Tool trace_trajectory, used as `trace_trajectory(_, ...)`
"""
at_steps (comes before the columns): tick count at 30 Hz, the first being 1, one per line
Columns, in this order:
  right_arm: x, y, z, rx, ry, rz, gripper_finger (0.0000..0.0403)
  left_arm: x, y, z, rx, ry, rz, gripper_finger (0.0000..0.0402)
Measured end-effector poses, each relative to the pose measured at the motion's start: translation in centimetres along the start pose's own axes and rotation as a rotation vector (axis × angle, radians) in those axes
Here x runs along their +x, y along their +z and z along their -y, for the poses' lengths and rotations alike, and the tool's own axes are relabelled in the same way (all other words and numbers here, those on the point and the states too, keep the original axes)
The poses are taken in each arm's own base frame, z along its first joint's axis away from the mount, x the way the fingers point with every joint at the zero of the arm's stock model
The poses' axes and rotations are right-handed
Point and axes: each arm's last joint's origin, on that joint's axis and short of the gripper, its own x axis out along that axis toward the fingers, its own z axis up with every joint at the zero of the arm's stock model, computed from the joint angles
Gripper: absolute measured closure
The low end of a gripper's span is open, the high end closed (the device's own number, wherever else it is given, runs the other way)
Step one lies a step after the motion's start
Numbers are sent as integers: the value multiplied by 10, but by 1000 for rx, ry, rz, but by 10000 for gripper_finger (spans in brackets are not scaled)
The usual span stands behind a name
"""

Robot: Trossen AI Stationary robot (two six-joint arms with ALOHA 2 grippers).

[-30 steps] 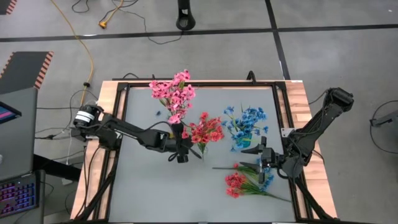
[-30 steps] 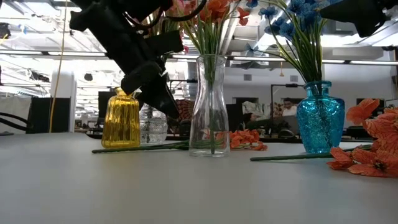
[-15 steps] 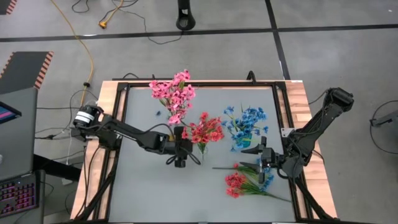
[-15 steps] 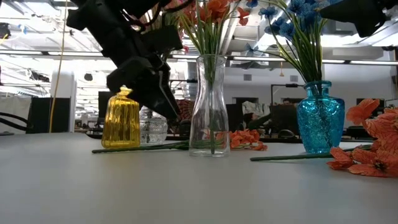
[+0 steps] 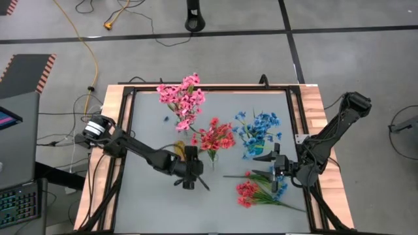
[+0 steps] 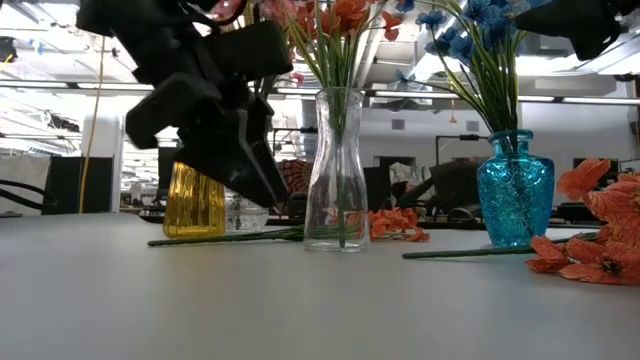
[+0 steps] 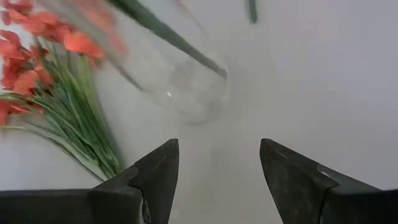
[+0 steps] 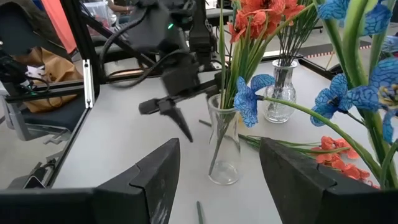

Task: Sort flowers into vase by color
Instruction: Put the top red flowers into the bottom transparent vase

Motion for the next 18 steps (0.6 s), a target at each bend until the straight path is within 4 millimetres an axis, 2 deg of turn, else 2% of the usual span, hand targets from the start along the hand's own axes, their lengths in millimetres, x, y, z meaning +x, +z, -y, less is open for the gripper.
trace_trajectory(6, 0, 0, 0, -2, 0, -1, 154, 9, 10, 11, -15, 68, -89, 188)
trace_trajectory(18, 0, -1, 0, -13, -4, -8, 154, 11, -2, 8, -367, 224, -170, 188)
